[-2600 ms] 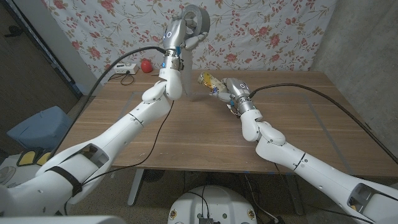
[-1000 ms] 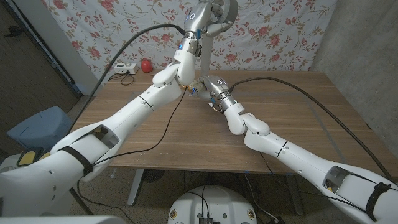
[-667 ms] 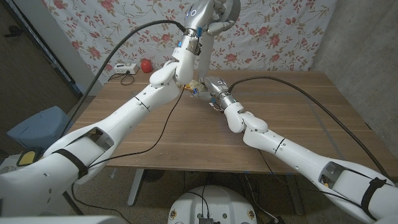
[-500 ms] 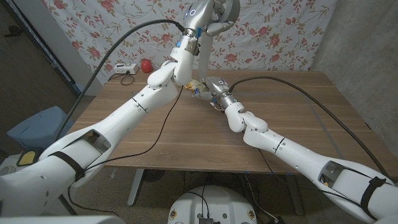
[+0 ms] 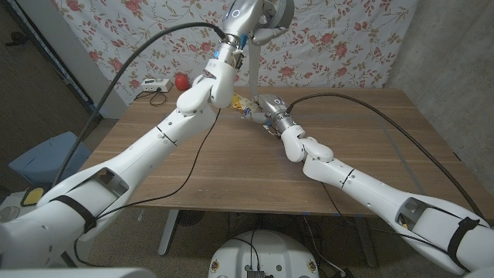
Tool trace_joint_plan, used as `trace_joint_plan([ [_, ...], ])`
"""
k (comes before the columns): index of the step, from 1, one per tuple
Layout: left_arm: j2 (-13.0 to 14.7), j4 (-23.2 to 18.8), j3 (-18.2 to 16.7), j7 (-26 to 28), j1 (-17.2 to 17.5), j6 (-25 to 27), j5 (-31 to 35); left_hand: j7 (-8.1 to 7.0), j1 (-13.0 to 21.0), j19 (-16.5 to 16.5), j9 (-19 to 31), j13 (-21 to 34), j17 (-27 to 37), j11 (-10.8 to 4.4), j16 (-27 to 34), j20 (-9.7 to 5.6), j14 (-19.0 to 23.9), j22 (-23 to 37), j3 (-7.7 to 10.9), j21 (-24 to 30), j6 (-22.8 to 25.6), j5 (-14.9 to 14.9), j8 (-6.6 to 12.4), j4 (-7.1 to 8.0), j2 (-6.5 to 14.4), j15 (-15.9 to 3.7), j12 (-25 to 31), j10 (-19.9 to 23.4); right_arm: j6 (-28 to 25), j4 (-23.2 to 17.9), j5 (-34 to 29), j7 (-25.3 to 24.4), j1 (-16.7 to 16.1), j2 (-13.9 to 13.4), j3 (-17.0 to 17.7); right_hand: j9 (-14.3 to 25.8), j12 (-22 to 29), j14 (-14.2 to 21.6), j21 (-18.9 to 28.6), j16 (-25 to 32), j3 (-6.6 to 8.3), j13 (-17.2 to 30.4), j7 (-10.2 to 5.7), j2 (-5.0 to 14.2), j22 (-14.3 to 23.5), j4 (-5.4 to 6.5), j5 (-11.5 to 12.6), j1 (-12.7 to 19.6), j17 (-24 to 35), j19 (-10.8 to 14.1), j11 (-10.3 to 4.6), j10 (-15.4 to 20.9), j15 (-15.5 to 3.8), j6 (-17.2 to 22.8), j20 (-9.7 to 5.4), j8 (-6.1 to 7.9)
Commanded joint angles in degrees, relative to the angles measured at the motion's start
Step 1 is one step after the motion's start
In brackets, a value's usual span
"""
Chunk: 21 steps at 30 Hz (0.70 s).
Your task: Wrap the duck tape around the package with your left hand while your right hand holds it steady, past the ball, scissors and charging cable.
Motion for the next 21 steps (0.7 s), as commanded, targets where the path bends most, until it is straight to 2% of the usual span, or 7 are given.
trace_joint_plan([
  [1,2.3,-4.6,0.2,1.3,2.2,5.0,11.9,-2.03,11.5,-0.3,0.7,0.5,0.4,-2.61,-0.2,-0.19,0.0,0.0,1.24,0.1,1.7,0.6,1.88,1.65,10.6,-9.14,0.4,2.7,0.3,1.4,0.9,0.0,1.2,0.2,-0.4,0.1,0.3,0.9,0.3,-0.3,2.81,0.2,-11.57,13.37,0.1,2.91,0.5,13.7,0.2,-0.1,-9.53,15.0,-5.91,17.0,-4.14,0.18],
  [15,3.6,-5.9,-1.2,0.0,4.6,8.4,18.5,-2.35,11.5,-0.4,0.8,1.4,0.7,-2.6,-0.4,-0.39,0.5,0.0,0.98,0.0,1.8,1.4,2.31,1.94,10.5,-9.14,0.6,2.7,-0.4,1.5,1.5,-1.3,1.9,0.4,0.4,0.3,0.2,1.1,0.6,-0.5,2.57,0.3,-11.56,13.48,0.0,3.09,0.6,13.8,0.5,-0.2,-9.42,15.0,-5.89,17.1,-4.17,0.03],
  [21,4.6,-8.1,-3.3,-3.9,6.2,5.9,12.8,-2.48,12.0,-0.5,0.8,1.9,1.1,-2.6,-0.4,-0.41,1.0,0.0,0.84,-0.1,1.7,2.0,2.5,1.85,10.5,-9.31,0.6,2.6,-1.4,1.6,1.0,-2.2,2.4,0.8,0.5,0.4,0.1,1.1,0.8,-0.6,2.45,0.1,-11.55,13.47,0.0,3.15,0.7,13.9,0.7,-0.3,-9.43,15.1,-5.89,17.1,-4.21,-0.06],
])
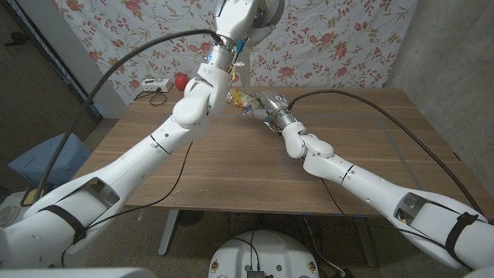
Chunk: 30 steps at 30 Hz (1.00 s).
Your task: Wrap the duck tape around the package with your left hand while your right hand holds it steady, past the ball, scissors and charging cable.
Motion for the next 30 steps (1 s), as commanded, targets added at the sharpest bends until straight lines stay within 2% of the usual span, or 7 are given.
trace_joint_plan([
  [1,1.5,-3.0,-2.7,-4.4,2.7,-1.0,-2.9,-2.03,11.8,-0.2,0.6,0.4,0.6,-2.59,0.1,-0.09,0.8,0.1,1.19,-0.1,1.8,0.7,1.36,1.4,10.7,-9.32,0.1,2.4,-1.5,0.5,-0.3,-1.6,0.9,0.7,0.4,0.3,0.3,1.0,0.4,-0.2,2.6,0.2,-11.54,13.54,0.1,2.98,0.3,13.8,0.2,-0.3,-9.24,14.9,-5.79,16.7,-4.2,0.36],
  [11,2.0,-5.2,-7.9,-4.7,6.0,-8.2,-17.7,-1.47,11.8,-0.3,0.3,0.3,1.1,-2.61,0.1,0.08,0.9,0.2,0.78,-0.1,1.6,1.0,1.31,1.68,10.8,-9.16,-0.3,2.5,-4.4,3.4,-1.2,-1.9,3.3,2.3,-0.6,0.4,0.3,1.0,0.6,-0.4,2.43,0.2,-11.52,13.53,0.1,3.07,0.3,14.0,0.4,-0.4,-9.19,14.9,-5.79,16.8,-4.21,0.28],
  [19,3.2,-7.6,-10.9,-3.7,7.9,-10.1,-21.1,-1.32,11.9,-0.3,0.4,0.4,1.4,-2.59,-0.1,0.22,0.7,0.2,0.6,-0.1,1.6,1.2,1.46,1.78,10.9,-9.23,-0.4,2.6,-5.7,5.6,-0.7,-2.1,4.9,3.2,-1.0,0.4,0.2,1.1,0.8,-0.6,2.26,0.3,-11.52,13.53,0.0,3.13,0.4,14.1,0.6,-0.5,-9.2,15.0,-5.8,16.8,-4.23,0.12],
  [30,4.1,-7.5,-13.3,-1.4,11.8,-12.8,-25.3,-1.04,12.0,-0.3,0.2,0.0,1.8,-2.6,-0.1,0.36,0.7,0.2,0.31,-0.1,1.6,1.3,1.48,1.9,11.0,-9.2,-1.0,2.6,-6.7,4.6,2.4,-4.4,4.7,3.3,1.2,0.5,0.1,1.2,1.1,-0.8,2.12,0.4,-11.44,13.58,0.0,3.2,0.5,14.3,0.9,-0.6,-9.25,14.9,-5.81,16.8,-4.24,0.02],
])
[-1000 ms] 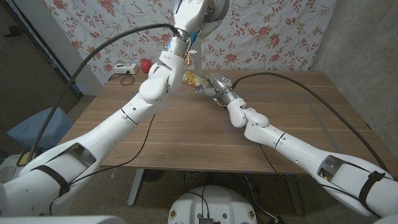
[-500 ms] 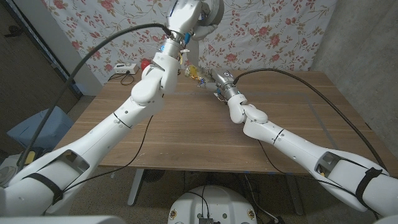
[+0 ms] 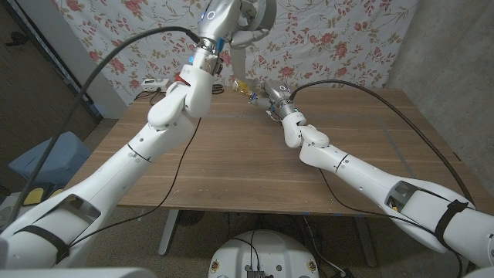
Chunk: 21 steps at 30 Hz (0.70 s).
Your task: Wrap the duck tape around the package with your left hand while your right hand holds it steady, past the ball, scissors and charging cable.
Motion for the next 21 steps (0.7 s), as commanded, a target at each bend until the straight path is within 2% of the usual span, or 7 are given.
trace_joint_plan([
  [1,0.9,-0.6,-3.1,2.6,4.2,-3.3,-5.3,-1.04,11.7,-0.1,0.1,0.0,0.4,-2.53,-0.1,0.11,0.3,0.2,0.93,-0.1,1.5,0.6,1.12,1.28,11.3,-8.78,-0.3,2.6,-1.7,-0.4,2.8,-2.2,0.3,0.3,1.9,0.2,0.4,1.2,0.6,-0.4,2.53,0.3,-11.37,14.04,-0.1,2.68,0.3,13.9,0.4,-0.5,-9.17,14.8,-5.81,16.7,-4.12,0.14],
  [11,0.0,1.6,-4.0,3.1,7.0,-3.1,-10.3,-0.48,12.2,-0.2,-0.3,-0.3,1.1,-2.52,0.1,0.31,0.3,0.3,0.54,-0.1,1.5,0.5,1.03,1.07,11.4,-9.0,-0.6,3.0,-2.8,-2.5,4.5,-2.6,-0.5,-0.4,2.9,0.2,0.3,1.4,0.9,-0.5,2.37,0.3,-11.29,14.09,-0.1,2.82,0.4,14.0,0.6,-0.6,-9.08,15.0,-5.76,16.8,-4.06,0.04],
  [21,-0.1,2.9,-4.7,3.0,8.9,-3.5,-15.6,-0.16,12.7,-0.2,-0.1,-0.3,1.5,-2.47,0.1,0.54,0.3,0.3,0.28,-0.1,1.5,0.4,1.18,0.9,11.5,-8.92,-0.8,3.2,0.0,-3.1,9.5,-3.8,-1.5,-0.7,5.9,-0.1,0.5,1.8,1.2,-0.6,2.18,0.6,-10.11,14.0,-0.2,2.8,0.5,14.3,0.9,-0.6,-8.77,15.4,-5.68,17.7,-3.87,0.03],
])
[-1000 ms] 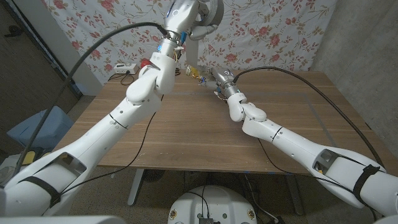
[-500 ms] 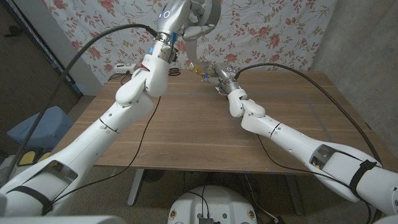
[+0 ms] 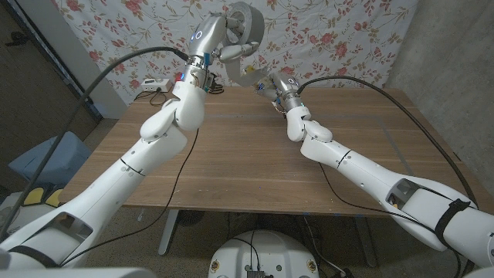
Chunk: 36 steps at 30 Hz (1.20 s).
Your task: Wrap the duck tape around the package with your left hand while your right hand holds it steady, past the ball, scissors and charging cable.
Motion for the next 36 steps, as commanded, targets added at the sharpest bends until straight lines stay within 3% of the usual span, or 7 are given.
trace_joint_plan([
  [1,-0.2,1.7,-1.3,0.3,3.0,-0.6,-6.3,-0.64,12.3,0.1,0.4,0.2,0.2,-2.36,0.1,0.22,0.3,0.1,0.48,-0.1,0.9,0.2,1.14,0.69,11.9,-8.89,-0.1,2.7,3.4,-1.2,6.2,-1.5,-1.5,-0.5,3.7,0.0,0.3,1.5,0.7,-0.2,2.34,0.4,-10.12,13.97,0.1,2.49,0.3,14.4,0.4,-0.1,-8.79,15.4,-5.59,17.7,-3.96,0.37],
  [10,0.8,3.0,-1.5,-0.4,3.9,-1.7,-10.0,-0.43,12.6,0.1,0.3,0.2,0.4,-2.36,-0.1,0.3,0.2,0.1,0.33,0.0,0.8,0.1,1.12,0.7,12.0,-8.84,-0.2,2.8,8.7,-1.6,13.8,-2.0,-3.4,-0.4,7.9,-0.4,0.2,1.9,1.0,-0.2,2.21,0.4,-10.09,13.99,0.1,2.47,0.3,14.7,0.7,0.0,-8.98,15.7,-5.56,17.8,-3.82,0.14],
  [20,2.9,7.2,-0.4,-1.7,2.6,-7.8,-12.2,-0.47,12.7,0.6,0.2,0.4,0.4,-2.34,-0.7,-0.11,-0.2,0.1,0.1,0.2,0.9,0.3,1.1,0.79,11.9,-8.8,-0.4,2.6,8.6,-2.2,14.7,-3.2,-3.9,-0.5,8.3,-0.4,0.5,2.4,1.3,0.0,2.06,0.9,-9.69,14.03,0.1,2.49,0.3,15.0,1.2,-0.1,-8.92,16.2,-5.54,17.9,-3.72,0.05],
  [21,3.1,7.8,-0.2,-1.9,2.4,-8.7,-12.4,-1.19,12.7,0.7,0.0,0.5,0.4,-2.37,-0.9,-0.2,-0.3,0.1,0.0,0.3,0.7,0.4,0.94,0.86,11.8,-8.84,-0.5,2.4,8.7,-2.1,14.8,-3.3,-4.0,-0.5,8.3,-0.4,0.5,2.5,1.4,0.0,2.04,1.0,-9.69,14.01,0.1,2.49,0.3,15.0,1.2,-0.1,-9.02,16.1,-5.54,17.9,-3.71,0.05],
  [27,5.0,9.3,0.6,-5.5,1.0,-10.9,-13.0,-2.08,12.5,1.1,-0.2,0.7,0.4,-2.35,-1.5,-0.93,-0.7,0.1,-0.39,0.4,0.9,0.7,0.94,1.08,11.5,-8.77,-0.7,2.0,10.9,-1.8,17.7,-3.5,-4.6,-0.2,9.7,-0.3,0.6,2.6,1.5,0.0,1.98,1.2,-9.63,14.06,0.1,2.53,0.3,15.1,1.4,-0.1,-8.92,16.2,-5.51,17.9,-3.69,0.06],
  [31,6.2,10.3,0.9,-7.2,0.1,-13.1,-13.2,-2.31,12.3,1.4,-0.3,0.8,0.4,-2.35,-1.8,-1.19,-0.8,0.1,-0.63,0.5,1.1,0.9,1.0,1.28,11.4,-8.79,-0.8,1.9,11.7,-2.5,20.8,-1.5,-5.0,-0.4,10.9,-0.2,0.8,3.1,1.8,0.4,1.84,1.5,-9.17,13.98,0.1,2.46,0.2,15.3,1.9,0.0,-9.22,16.5,-5.45,18.0,-3.5,0.11],
  [36,6.7,10.3,0.6,-7.1,0.0,-14.4,-12.5,-2.75,12.3,1.5,-0.3,0.8,0.4,-2.36,-1.9,-1.24,-0.7,0.1,-0.87,0.5,1.0,1.3,1.05,1.45,11.3,-8.82,-1.1,1.7,6.6,-5.6,24.0,4.2,-4.5,-1.9,11.4,-0.2,1.2,3.5,2.0,0.9,1.65,2.1,-8.79,13.84,0.2,2.36,0.1,15.4,2.5,0.0,-9.48,16.8,-5.41,18.3,-3.38,0.15],
])
